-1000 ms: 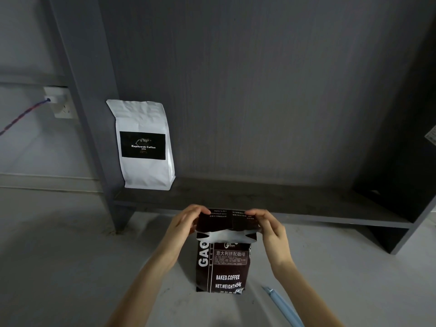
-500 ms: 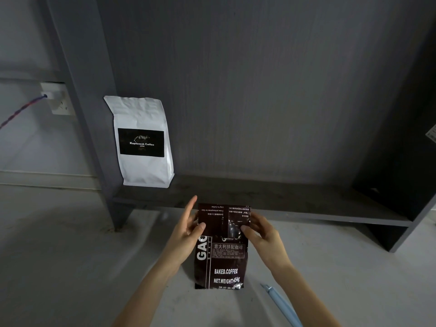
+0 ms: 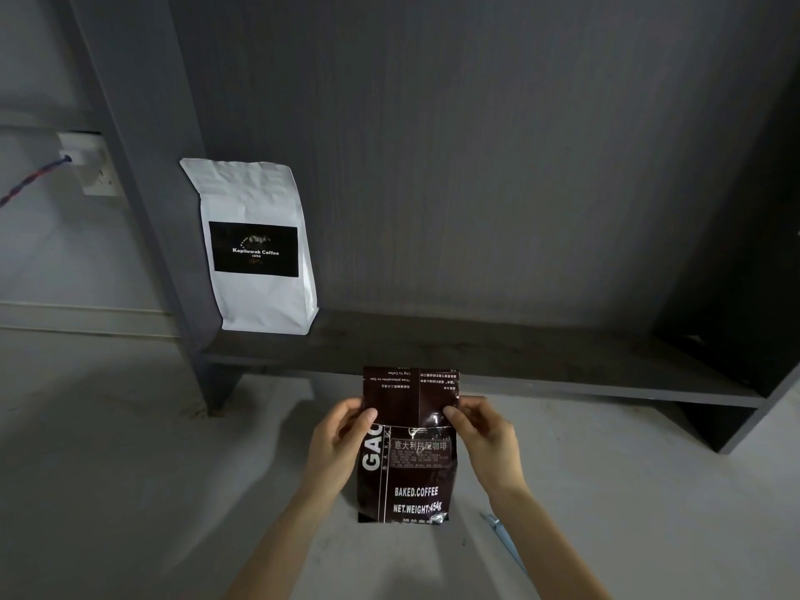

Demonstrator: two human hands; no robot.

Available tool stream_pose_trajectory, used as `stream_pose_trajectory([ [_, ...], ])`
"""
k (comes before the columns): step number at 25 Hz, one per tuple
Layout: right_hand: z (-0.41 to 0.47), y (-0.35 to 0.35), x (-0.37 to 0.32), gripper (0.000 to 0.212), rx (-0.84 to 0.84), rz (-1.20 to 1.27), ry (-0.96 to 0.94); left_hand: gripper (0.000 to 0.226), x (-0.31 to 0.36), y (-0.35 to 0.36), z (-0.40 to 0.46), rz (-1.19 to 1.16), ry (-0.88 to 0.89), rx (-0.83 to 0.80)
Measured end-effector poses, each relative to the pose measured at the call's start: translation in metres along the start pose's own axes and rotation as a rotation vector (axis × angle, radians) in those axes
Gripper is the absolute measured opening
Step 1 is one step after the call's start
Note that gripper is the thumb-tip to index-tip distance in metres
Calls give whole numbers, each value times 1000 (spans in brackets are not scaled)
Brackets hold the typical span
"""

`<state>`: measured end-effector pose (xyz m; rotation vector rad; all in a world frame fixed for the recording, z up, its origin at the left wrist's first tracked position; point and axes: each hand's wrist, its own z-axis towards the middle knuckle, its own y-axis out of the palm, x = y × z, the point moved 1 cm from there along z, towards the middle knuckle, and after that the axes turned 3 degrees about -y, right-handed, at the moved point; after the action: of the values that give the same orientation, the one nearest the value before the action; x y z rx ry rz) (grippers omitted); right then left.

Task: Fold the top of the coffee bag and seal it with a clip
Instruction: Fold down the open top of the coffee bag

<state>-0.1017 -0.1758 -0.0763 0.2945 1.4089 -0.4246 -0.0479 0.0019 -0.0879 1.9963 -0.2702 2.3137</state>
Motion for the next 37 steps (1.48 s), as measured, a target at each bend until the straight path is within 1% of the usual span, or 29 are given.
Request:
stream_pose_trajectory([
  [4, 5, 2, 2, 4, 31, 3, 53, 15, -2, 0, 4, 25, 14, 43],
  [7, 21, 1, -6, 11, 19, -50, 51, 15, 5, -1, 21, 89, 33, 17],
  [9, 32, 0, -10, 12, 35, -113, 38, 9, 9, 2, 34, 131, 40, 75],
  [12, 40, 1, -6, 7, 60, -176, 36, 26, 8, 8, 45, 211, 49, 197],
  [13, 40, 1, -4, 8, 61, -205, 27, 28, 7, 9, 46, 219, 48, 221],
  [17, 46, 5, -4, 5, 99, -350, -33, 24, 5, 10, 49, 258, 57, 271],
  [20, 51, 11, -6, 8, 107, -384, -32, 19, 6, 10, 51, 314, 99, 292],
  [24, 51, 16, -8, 11, 108, -410, -44, 21, 6, 8, 53, 310, 131, 294],
  [28, 45, 17, -11, 15, 112, -344, -8, 35, 10, 10, 48, 326, 103, 230],
  [32, 37, 15, -16, 24, 97, -301, 4, 47, 22, 7, 39, 366, 182, 214],
  [35, 37, 11, -25, 29, 67, -284, -3, 43, 38, 11, 35, 505, 346, 217],
  [37, 35, 9, -30, 31, 36, -247, -1, 38, 50, 16, 31, 590, 436, 179],
])
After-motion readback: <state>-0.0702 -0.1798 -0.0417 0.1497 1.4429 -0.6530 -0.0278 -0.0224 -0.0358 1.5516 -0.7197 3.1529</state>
